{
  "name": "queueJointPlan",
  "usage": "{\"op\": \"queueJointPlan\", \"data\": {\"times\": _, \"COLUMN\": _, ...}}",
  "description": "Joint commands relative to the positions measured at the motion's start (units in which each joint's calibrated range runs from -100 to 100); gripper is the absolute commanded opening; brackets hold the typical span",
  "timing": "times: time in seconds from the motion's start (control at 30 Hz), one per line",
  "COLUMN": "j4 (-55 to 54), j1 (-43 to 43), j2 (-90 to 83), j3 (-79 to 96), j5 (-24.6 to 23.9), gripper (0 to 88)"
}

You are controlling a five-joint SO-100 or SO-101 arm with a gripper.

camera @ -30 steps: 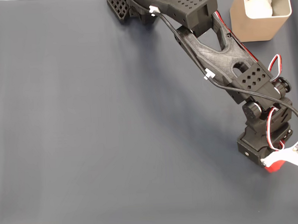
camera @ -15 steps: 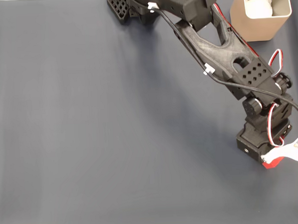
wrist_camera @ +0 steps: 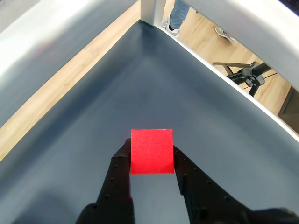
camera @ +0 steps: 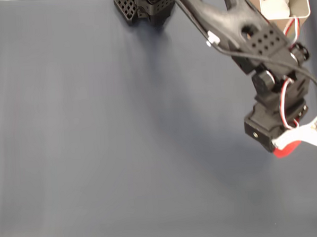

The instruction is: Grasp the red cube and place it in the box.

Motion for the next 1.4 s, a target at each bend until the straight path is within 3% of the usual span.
{"op": "queueJointPlan", "data": {"times": 0.0, "j4": 1.4, "j1": -1.6, "j2": -11.8, "j3": 5.2, "j5": -0.1, "gripper": 1.0}}
{"op": "queueJointPlan", "data": {"times": 0.4, "j4": 10.2, "j1": -7.5, "j2": -26.8, "j3": 13.6, "j5": -0.6, "gripper": 0.0}}
{"op": "queueJointPlan", "data": {"times": 1.37, "j4": 11.6, "j1": -24.4, "j2": -50.0, "j3": 32.8, "j5": -1.9, "gripper": 0.0}}
